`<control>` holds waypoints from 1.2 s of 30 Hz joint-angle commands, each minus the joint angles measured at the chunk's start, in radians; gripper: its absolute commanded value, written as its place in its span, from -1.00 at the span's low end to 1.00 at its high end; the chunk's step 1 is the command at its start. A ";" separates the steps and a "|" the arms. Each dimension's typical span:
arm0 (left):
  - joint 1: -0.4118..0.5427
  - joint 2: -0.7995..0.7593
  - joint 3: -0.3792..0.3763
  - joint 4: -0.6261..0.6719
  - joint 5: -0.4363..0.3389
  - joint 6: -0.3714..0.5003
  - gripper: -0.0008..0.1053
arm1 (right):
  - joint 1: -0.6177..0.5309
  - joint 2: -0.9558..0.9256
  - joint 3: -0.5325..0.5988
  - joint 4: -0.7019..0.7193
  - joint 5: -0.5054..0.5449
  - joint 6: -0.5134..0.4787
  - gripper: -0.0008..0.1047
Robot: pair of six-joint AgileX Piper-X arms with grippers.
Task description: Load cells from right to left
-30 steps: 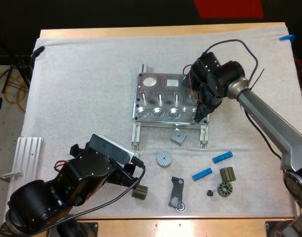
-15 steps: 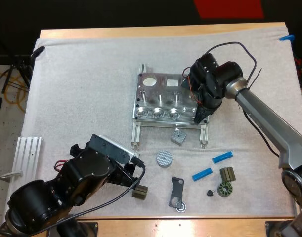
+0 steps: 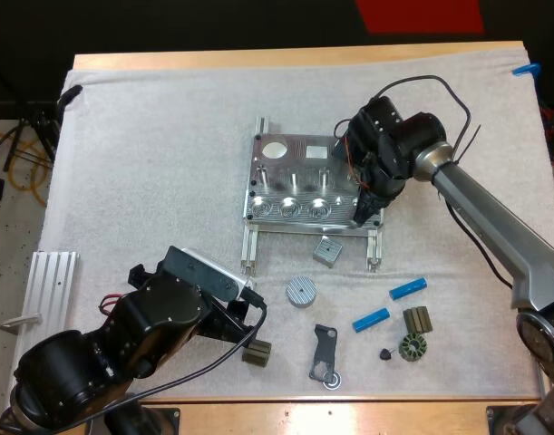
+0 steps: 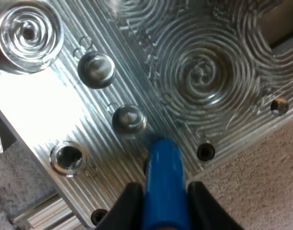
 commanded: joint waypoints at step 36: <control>-0.001 -0.004 -0.008 -0.010 -0.020 0.003 0.34 | -0.001 0.026 -0.006 -0.023 0.061 -0.003 -0.99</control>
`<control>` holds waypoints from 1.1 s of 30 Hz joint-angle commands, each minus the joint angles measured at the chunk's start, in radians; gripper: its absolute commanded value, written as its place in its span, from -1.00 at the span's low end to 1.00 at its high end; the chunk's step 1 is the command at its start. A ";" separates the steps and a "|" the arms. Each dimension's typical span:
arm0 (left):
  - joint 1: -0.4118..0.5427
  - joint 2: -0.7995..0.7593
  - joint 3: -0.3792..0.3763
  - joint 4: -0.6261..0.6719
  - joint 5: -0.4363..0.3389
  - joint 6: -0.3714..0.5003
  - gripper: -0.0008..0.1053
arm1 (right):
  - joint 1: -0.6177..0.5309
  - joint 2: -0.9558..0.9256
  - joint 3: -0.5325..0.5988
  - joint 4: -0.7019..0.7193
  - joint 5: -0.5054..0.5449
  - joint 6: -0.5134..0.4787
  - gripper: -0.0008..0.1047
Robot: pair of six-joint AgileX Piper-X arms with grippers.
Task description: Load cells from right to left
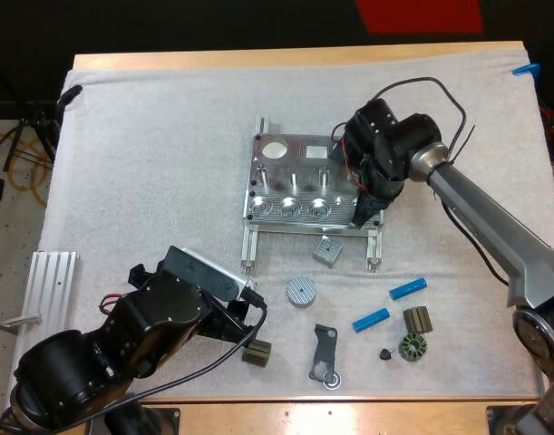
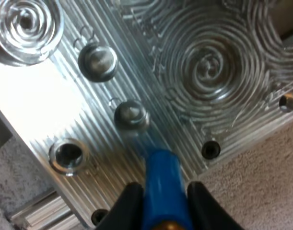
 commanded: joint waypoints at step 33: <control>-0.001 -0.004 -0.008 -0.007 -0.020 0.000 0.34 | -0.003 0.007 -0.003 -0.010 0.076 0.043 -0.51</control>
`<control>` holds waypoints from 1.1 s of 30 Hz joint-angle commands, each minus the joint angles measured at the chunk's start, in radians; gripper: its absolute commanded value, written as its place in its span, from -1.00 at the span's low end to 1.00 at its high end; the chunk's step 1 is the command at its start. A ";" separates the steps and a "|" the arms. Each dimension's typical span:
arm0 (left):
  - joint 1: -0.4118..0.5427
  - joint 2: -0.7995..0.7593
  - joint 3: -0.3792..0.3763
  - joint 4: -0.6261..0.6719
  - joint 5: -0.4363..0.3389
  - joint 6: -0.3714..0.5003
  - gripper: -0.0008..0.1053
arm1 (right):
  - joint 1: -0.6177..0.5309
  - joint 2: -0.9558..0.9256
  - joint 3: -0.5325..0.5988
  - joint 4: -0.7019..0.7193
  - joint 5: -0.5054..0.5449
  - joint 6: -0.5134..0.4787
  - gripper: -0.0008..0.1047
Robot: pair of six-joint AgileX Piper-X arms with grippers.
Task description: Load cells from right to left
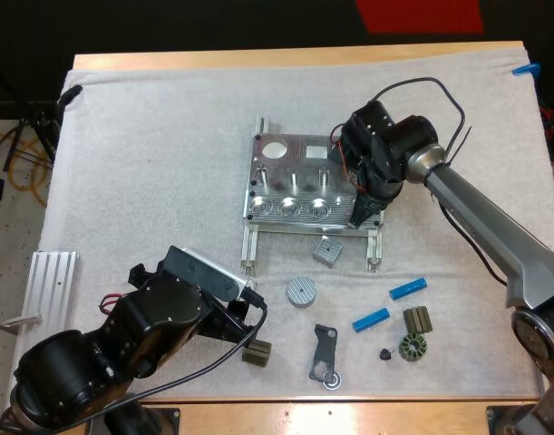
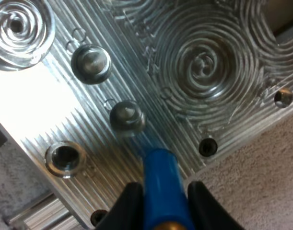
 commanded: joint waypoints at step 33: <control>-0.001 -0.004 -0.008 -0.007 -0.020 0.000 0.34 | -0.017 -0.135 -0.003 -0.124 0.060 0.078 -0.32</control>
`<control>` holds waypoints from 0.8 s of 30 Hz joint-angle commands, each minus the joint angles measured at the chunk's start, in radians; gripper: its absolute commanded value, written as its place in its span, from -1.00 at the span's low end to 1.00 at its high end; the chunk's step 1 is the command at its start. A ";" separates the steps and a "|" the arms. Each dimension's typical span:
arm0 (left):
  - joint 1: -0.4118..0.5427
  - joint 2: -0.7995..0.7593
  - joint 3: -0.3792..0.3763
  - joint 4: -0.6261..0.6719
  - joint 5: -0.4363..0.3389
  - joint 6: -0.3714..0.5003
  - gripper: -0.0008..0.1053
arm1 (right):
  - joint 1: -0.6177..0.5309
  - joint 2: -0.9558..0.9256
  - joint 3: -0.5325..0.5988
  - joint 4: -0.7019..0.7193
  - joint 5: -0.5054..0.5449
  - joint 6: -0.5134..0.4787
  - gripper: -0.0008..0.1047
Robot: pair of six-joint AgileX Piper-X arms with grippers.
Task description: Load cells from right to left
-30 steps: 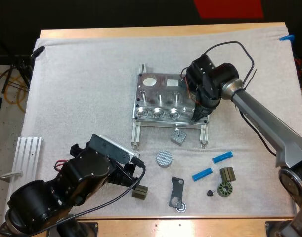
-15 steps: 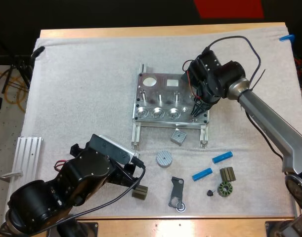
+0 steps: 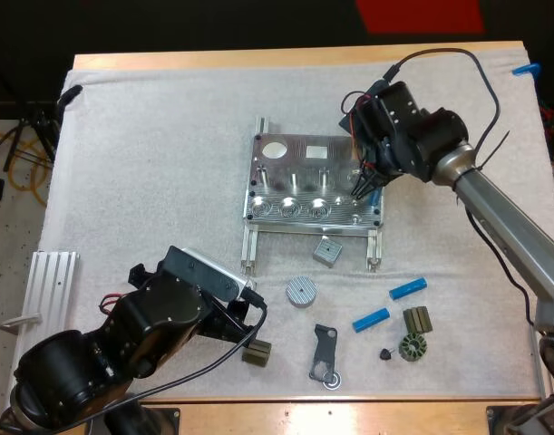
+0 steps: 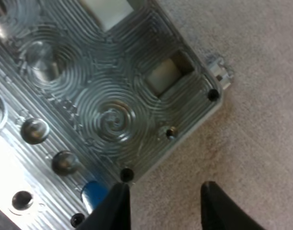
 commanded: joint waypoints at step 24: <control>-0.001 -0.004 -0.008 -0.007 -0.020 0.000 0.34 | -0.007 0.034 0.074 -0.004 -0.010 0.023 -0.32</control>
